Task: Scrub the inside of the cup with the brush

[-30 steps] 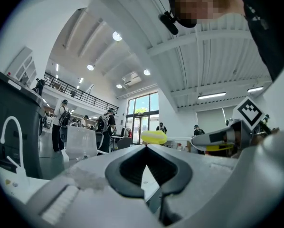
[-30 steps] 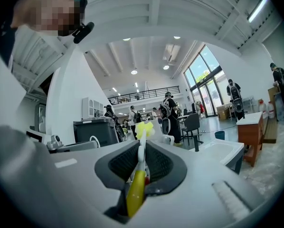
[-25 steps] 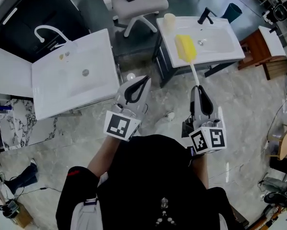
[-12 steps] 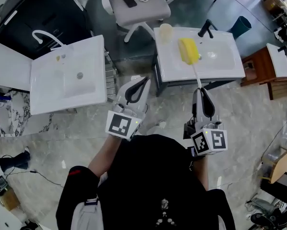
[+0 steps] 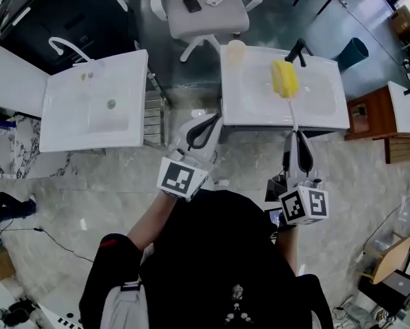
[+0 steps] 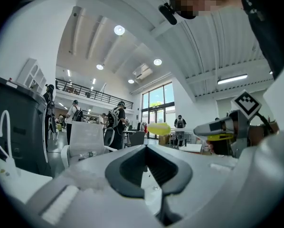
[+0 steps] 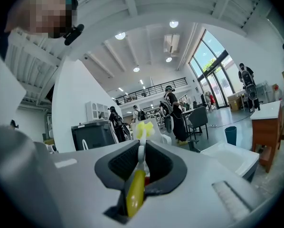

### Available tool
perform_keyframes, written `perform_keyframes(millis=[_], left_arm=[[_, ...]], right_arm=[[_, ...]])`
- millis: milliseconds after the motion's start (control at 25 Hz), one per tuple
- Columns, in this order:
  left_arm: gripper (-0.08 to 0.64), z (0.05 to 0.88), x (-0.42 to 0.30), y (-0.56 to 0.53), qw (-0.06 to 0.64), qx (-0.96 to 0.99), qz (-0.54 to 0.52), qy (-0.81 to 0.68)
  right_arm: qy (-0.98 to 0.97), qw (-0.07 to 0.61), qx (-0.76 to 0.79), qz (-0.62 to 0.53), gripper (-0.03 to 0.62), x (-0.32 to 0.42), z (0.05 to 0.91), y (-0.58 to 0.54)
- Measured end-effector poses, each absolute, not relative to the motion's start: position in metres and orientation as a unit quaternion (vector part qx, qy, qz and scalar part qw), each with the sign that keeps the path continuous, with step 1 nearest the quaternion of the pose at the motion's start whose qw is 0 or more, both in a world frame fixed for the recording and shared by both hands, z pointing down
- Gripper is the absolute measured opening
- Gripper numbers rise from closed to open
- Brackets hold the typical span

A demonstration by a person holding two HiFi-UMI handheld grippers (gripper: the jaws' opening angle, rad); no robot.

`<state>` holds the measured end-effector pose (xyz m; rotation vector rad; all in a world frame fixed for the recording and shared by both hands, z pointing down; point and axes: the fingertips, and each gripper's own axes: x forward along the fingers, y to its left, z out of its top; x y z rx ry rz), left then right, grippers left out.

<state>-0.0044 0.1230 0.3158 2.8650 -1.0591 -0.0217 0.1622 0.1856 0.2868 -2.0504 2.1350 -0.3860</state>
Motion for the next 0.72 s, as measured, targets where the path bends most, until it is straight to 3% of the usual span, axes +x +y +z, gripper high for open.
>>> perform_keyframes(millis=[720], left_arm=[[0.002,0.34,0.035,-0.03,0.056,0.93,-0.011,-0.364]], right_arm=[[0.719,0.02,-0.683,-0.127,0.043,0.198,0.286,0.053]])
